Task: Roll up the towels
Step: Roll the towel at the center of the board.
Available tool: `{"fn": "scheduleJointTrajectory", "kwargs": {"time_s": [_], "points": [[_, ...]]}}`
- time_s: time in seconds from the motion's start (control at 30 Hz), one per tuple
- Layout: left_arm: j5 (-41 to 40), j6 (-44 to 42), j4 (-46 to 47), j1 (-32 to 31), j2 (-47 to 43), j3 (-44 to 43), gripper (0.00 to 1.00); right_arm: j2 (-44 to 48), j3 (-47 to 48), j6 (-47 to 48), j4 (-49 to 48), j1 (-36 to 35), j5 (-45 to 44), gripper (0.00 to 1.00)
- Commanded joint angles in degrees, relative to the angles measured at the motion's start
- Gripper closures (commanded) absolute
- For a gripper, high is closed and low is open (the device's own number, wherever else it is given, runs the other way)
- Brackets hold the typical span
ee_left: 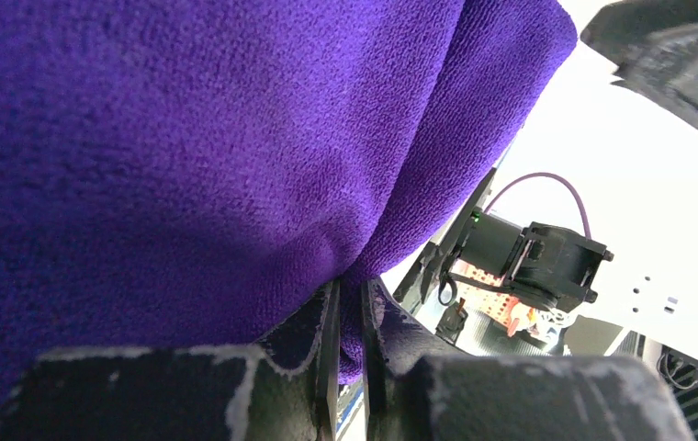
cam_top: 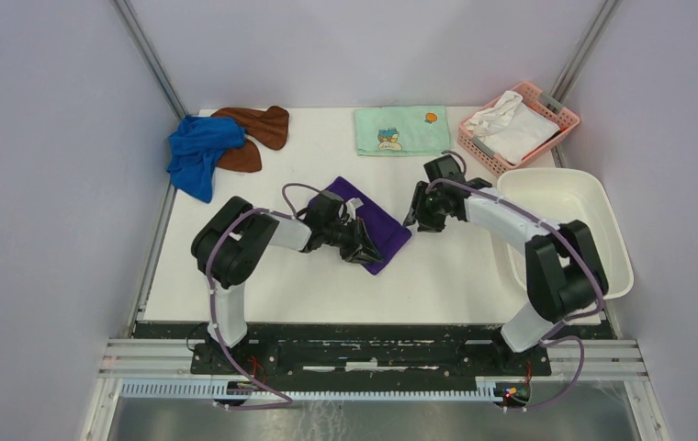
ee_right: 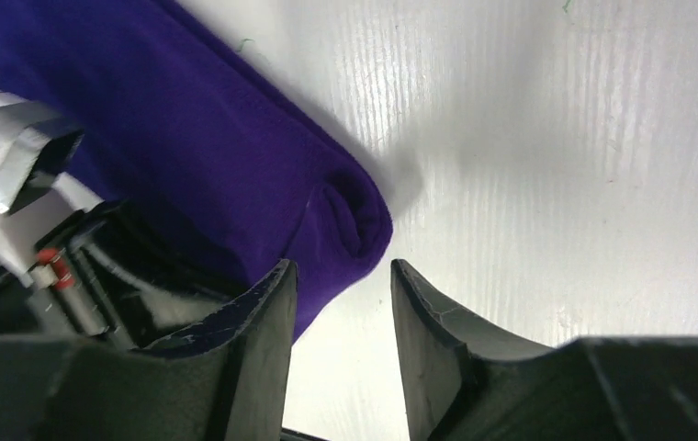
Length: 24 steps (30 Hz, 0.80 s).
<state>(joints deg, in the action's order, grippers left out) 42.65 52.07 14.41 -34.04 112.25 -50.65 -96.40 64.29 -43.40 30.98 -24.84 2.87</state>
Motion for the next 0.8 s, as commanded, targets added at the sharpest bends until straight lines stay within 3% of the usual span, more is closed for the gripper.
{"fn": "scheduleJointTrajectory", "kwargs": {"time_s": [0.0, 0.33, 0.77], "points": [[-3.1, 1.54, -0.24, 0.92, -0.56, 1.91, 0.91, 7.3, -8.13, -0.54, -11.56, 3.71, 8.56, 0.49], [-2.97, 2.01, -0.07, 1.17, -0.09, 1.79, 0.91, 10.39, -24.95, -5.8, -34.91, 4.42, 18.05, 0.45], [-4.63, 0.08, -4.27, 1.26, -0.45, -0.23, 0.89, 4.66, -28.19, -10.2, -47.61, 4.36, 20.32, 0.4]]}}
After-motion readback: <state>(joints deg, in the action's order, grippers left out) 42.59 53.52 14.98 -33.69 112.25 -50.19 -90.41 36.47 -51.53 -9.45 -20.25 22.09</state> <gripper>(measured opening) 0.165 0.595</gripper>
